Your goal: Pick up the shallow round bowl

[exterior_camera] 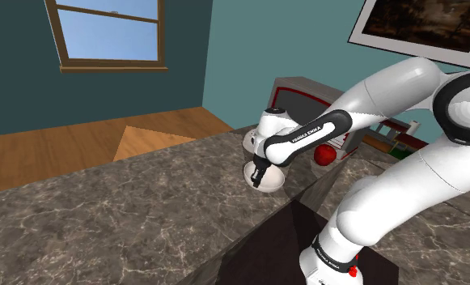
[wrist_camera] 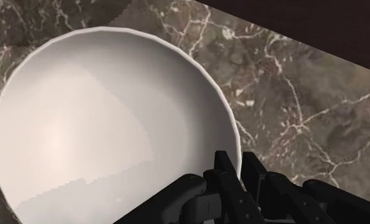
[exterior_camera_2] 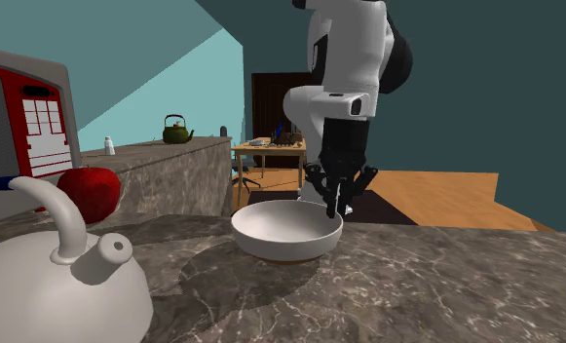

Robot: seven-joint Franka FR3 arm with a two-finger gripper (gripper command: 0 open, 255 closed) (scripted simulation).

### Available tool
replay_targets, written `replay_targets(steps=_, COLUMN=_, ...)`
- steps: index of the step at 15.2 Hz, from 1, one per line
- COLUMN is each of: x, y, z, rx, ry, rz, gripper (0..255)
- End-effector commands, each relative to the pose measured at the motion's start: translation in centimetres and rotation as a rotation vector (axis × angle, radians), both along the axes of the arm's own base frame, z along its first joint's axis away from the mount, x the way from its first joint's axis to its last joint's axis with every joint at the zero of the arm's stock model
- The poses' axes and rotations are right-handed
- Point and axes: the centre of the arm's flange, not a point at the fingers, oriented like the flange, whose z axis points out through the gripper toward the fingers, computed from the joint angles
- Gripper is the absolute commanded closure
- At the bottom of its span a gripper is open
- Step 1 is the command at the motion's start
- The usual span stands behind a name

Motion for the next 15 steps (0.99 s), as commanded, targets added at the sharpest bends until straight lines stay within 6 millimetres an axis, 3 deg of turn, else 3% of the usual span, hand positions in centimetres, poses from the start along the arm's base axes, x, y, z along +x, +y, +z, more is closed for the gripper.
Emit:
replay_targets(steps=1, x=0.0, y=0.0, z=0.0, rx=0.0, ry=0.0, rz=0.0, gripper=255)
replay_targets(steps=5, x=0.0, y=0.0, z=0.0, rx=0.0, ry=0.0, rz=0.0, gripper=255)
replay_targets(steps=15, x=0.0, y=0.0, z=5.3, rx=0.0, ry=0.0, rz=0.0, gripper=255)
